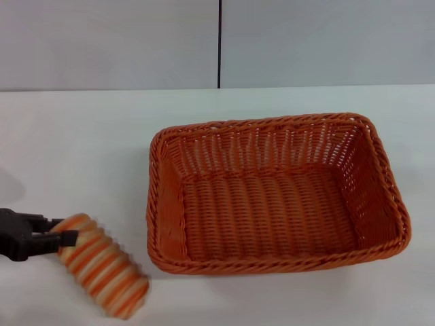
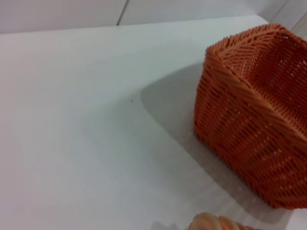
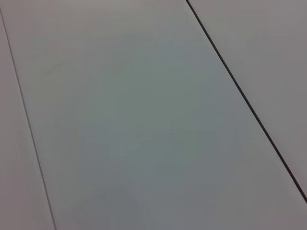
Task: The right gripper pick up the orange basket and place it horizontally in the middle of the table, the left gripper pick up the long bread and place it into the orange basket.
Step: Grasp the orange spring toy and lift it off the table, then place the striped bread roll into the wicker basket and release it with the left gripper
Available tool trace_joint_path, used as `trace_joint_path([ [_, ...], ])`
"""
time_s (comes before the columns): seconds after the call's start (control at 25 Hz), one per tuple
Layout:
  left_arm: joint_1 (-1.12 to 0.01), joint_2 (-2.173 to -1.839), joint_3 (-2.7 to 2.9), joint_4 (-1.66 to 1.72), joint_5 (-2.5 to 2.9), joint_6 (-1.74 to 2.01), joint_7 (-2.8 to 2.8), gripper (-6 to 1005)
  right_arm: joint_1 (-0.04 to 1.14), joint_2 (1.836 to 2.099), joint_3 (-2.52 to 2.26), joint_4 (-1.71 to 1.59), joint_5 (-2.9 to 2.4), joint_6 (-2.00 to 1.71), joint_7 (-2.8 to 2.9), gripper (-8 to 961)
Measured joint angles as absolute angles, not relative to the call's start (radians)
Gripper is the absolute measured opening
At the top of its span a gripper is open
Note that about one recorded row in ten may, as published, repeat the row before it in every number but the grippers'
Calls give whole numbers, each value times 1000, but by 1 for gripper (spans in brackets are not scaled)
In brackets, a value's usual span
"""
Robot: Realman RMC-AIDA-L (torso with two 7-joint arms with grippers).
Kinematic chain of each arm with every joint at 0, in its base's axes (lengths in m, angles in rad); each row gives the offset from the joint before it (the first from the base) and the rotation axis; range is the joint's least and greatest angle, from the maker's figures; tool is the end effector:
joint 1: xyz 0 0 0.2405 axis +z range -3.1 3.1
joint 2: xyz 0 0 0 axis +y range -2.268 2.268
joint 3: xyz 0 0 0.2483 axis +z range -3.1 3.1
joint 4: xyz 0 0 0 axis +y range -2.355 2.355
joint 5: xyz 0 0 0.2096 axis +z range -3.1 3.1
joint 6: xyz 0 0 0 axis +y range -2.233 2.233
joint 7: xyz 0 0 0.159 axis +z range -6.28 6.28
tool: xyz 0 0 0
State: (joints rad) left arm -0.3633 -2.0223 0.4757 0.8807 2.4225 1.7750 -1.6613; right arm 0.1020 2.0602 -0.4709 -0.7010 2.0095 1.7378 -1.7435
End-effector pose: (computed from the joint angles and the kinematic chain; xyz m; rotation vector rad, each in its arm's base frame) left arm -0.3407 0.2575 0.0510 -2.6529 -1.1854 -0.2758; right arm 0.3228 0.2373 0.1543 -1.6641 0.5860 1.3876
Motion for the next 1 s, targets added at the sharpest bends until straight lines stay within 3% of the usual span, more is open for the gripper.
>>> trace_joint_path([
  [0.56, -390, -1994, 371, 1053, 2412, 1890, -1720, 306, 102, 2056, -470, -701, 2010, 1742, -1741, 461],
  [0.76, -428, -1951, 317, 1078, 2380, 1919, -1789, 265, 101, 2054, -469, -701, 2010, 1744, -1741, 465],
  [0.8, -446, -1925, 316, 1095, 2331, 1930, -1860, 256, 102, 2054, -469, -701, 2010, 1745, -1740, 466],
  [1.0, -471, -1912, 323, 1144, 2219, 1932, -1999, 223, 103, 2054, -469, -701, 2013, 1748, -1740, 470],
])
